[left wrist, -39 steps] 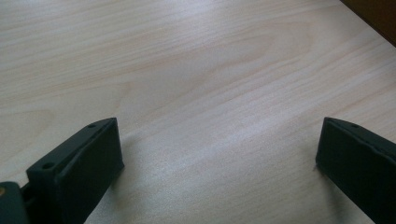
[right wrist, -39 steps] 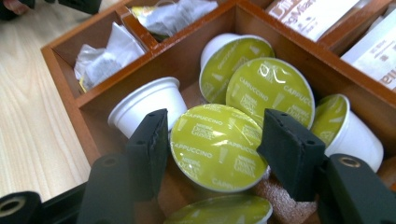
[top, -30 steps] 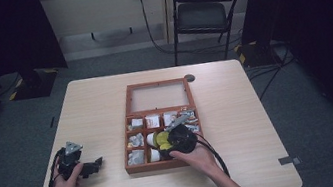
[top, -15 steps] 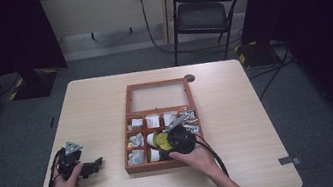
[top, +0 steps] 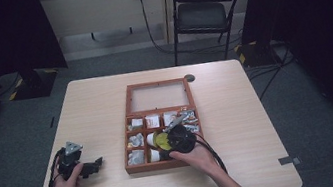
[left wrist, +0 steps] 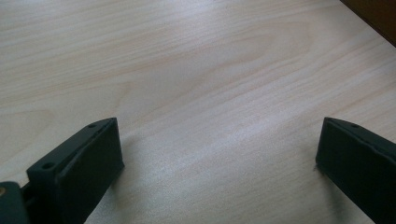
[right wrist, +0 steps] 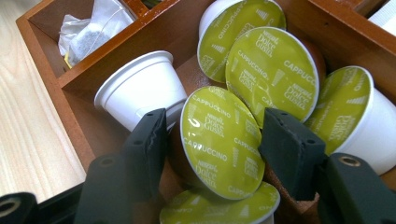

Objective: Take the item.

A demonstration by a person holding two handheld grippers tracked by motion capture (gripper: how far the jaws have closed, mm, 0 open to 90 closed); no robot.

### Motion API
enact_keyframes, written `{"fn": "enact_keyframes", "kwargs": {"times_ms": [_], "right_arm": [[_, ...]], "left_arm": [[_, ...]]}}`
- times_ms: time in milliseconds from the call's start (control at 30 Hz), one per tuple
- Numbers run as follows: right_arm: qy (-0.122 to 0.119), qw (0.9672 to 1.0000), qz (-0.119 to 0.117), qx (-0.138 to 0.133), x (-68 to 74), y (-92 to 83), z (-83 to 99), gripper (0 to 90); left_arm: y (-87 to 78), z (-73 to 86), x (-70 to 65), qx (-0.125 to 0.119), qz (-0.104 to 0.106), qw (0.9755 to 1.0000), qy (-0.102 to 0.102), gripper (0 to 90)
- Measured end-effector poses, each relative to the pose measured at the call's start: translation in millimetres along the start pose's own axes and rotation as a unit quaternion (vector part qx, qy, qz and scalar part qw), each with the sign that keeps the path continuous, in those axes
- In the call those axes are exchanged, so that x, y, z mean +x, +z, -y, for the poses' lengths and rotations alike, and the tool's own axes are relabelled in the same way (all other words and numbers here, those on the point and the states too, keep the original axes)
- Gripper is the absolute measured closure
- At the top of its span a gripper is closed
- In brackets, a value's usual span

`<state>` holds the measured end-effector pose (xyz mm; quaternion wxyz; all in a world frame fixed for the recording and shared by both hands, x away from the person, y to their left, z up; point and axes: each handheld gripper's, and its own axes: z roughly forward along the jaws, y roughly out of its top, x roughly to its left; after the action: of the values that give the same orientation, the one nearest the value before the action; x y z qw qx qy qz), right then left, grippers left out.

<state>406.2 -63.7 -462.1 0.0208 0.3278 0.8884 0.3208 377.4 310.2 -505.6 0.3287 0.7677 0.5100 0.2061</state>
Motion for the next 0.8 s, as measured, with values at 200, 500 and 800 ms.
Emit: {"fn": "enact_keyframes", "kwargs": {"times_ms": [200,500,800], "right_arm": [[0.003,1.0000,-0.002,0.008,-0.4,0.5,0.1,40.1],[-0.018,0.9990,0.014,0.037,3.3,4.6,-1.4,41.6],[-0.029,0.9983,0.028,0.041,6.5,7.3,-1.6,41.6]], "left_arm": [[0.0,0.1,-0.2,-0.001,0.000,1.0000,-0.001,0.0],[-0.2,0.1,-0.1,0.001,0.000,1.0000,0.001,0.0],[-0.2,0.1,-0.1,0.001,0.000,1.0000,0.001,0.0]]}}
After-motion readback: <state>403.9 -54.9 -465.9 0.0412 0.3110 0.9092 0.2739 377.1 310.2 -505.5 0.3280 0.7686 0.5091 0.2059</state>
